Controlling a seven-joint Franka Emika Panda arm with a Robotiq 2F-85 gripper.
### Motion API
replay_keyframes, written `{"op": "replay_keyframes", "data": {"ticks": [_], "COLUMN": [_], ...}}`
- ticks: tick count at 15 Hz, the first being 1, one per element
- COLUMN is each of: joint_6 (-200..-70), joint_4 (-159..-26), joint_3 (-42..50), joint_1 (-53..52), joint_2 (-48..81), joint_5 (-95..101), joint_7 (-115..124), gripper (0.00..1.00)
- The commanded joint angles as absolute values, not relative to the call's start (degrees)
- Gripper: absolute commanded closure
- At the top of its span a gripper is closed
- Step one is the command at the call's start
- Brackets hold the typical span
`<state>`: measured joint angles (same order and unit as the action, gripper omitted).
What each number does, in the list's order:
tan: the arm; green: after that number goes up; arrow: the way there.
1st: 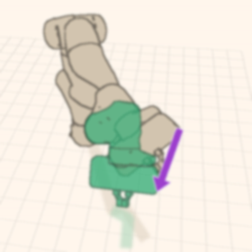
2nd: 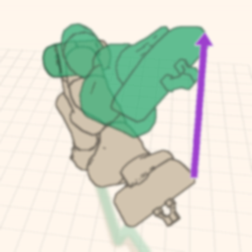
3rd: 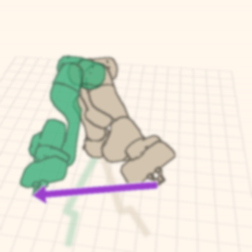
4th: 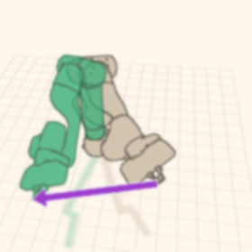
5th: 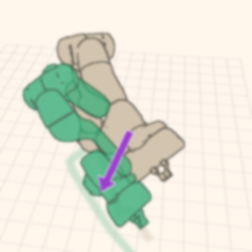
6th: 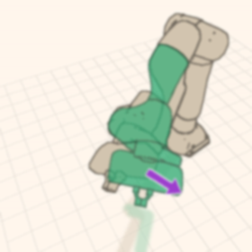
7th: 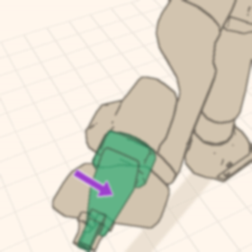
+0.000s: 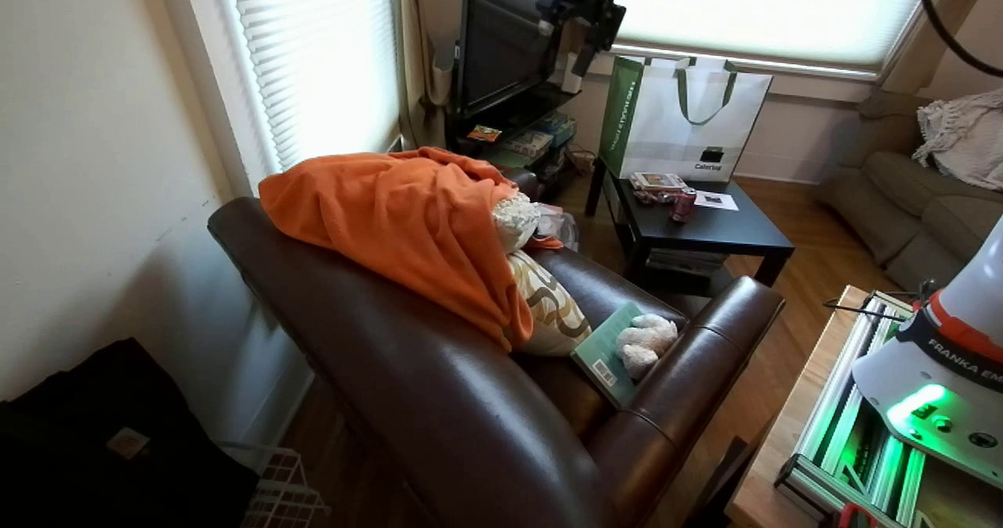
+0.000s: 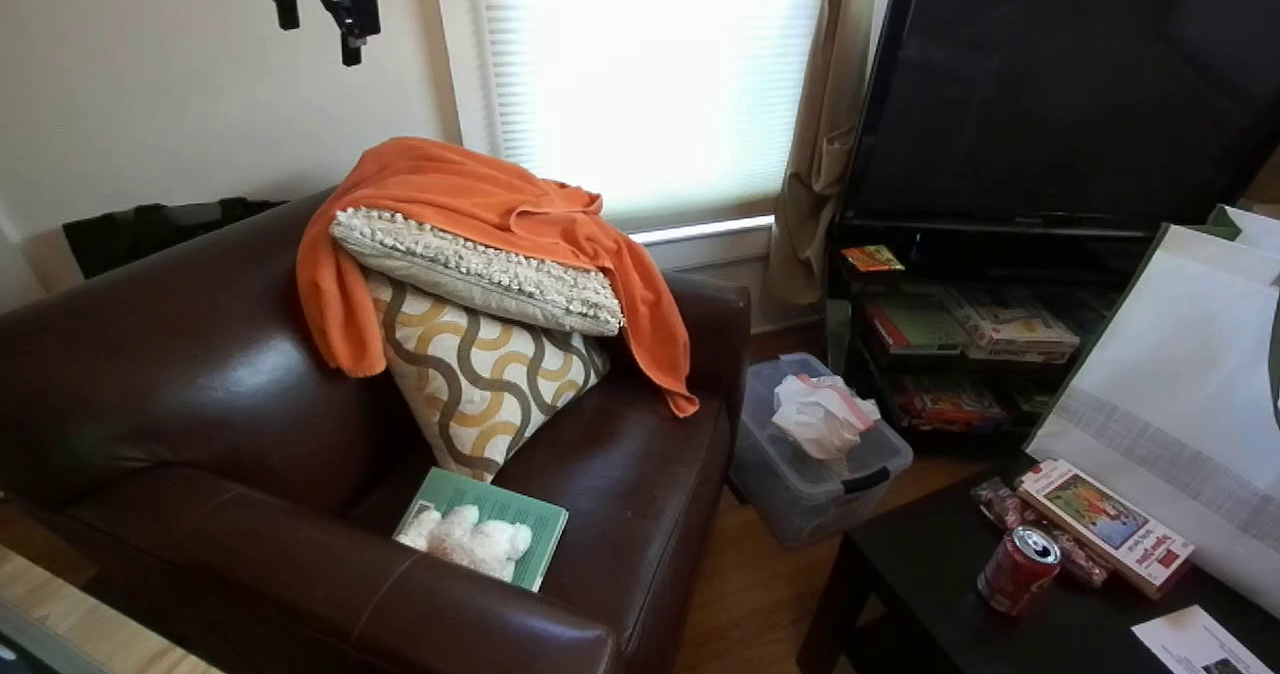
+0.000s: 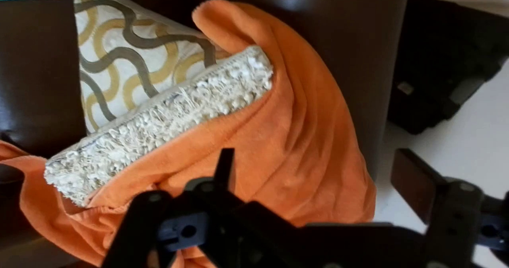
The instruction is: Pick up the orange blanket and place it on the seat of the couch
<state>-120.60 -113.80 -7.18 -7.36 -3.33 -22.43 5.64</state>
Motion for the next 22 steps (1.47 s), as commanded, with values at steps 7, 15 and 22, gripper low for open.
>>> {"op": "replay_keyframes", "data": {"ticks": [7, 15, 22], "joint_6": [-119.5, -112.2, -109.5], "joint_4": [-79.5, -56.9, -54.1], "joint_3": [-4.8, -2.7, -3.7], "joint_1": [-7.6, -11.6, -11.1], "joint_2": [30.1, 51.9, 55.0], "joint_5": [-21.6, -16.0, -15.7], "joint_7": [28.1, 41.4, 42.7], "gripper": [0.00, 0.00, 0.00]}}
